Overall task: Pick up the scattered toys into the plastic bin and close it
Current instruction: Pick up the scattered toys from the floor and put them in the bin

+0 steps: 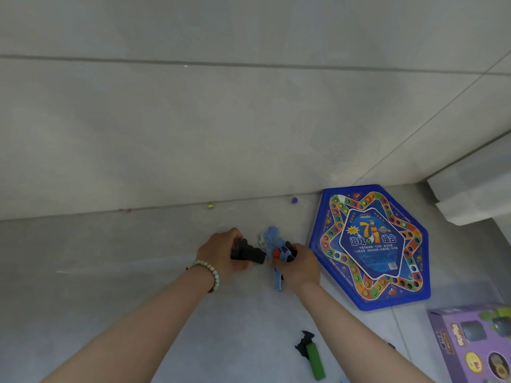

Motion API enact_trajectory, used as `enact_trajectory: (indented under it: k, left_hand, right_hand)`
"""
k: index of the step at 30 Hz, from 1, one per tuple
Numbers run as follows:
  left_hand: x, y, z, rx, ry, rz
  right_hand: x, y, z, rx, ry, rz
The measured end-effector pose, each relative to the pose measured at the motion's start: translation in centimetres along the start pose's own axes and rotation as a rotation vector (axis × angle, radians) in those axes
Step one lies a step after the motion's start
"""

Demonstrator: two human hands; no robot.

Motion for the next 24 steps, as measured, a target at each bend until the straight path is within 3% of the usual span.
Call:
enact_trajectory:
  k: [8, 12, 15, 20, 24]
  left_hand:
    - [0.4, 0.6, -0.2, -0.012, 0.081, 0.037]
    - [0.8, 1.3, -0.1, 0.023, 0.041, 0.039]
    - [2.0, 2.2, 0.7, 0.234, 0.014, 0.081]
    - [8.1, 5.4, 6.8, 0.782, 0.064, 0.145]
    - [16.0, 7.0, 14.7, 1.004, 0.242, 0.107]
  right_hand:
    - [0.2, 0.8, 0.8, 0.019, 0.022, -0.026]
    - [0.5, 1.9, 0.7, -0.18, -0.046, -0.121]
    - [2.0, 0.7, 1.5, -0.333, -0.132, -0.123]
    - [7.3, -6.2, 4.7, -0.459, -0.204, -0.007]
    - [14.5, -14.7, 6.9, -0.448, -0.35, 0.135]
Point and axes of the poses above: each hand's wrist, its own x-axis away from the middle knuckle, its own z-axis out of the back of the hand, y = z × x, the point moved 5 cm from there along -x, towards the middle knuckle, and after that the axes turned 10 degrees about x, right-handed, at the moved point
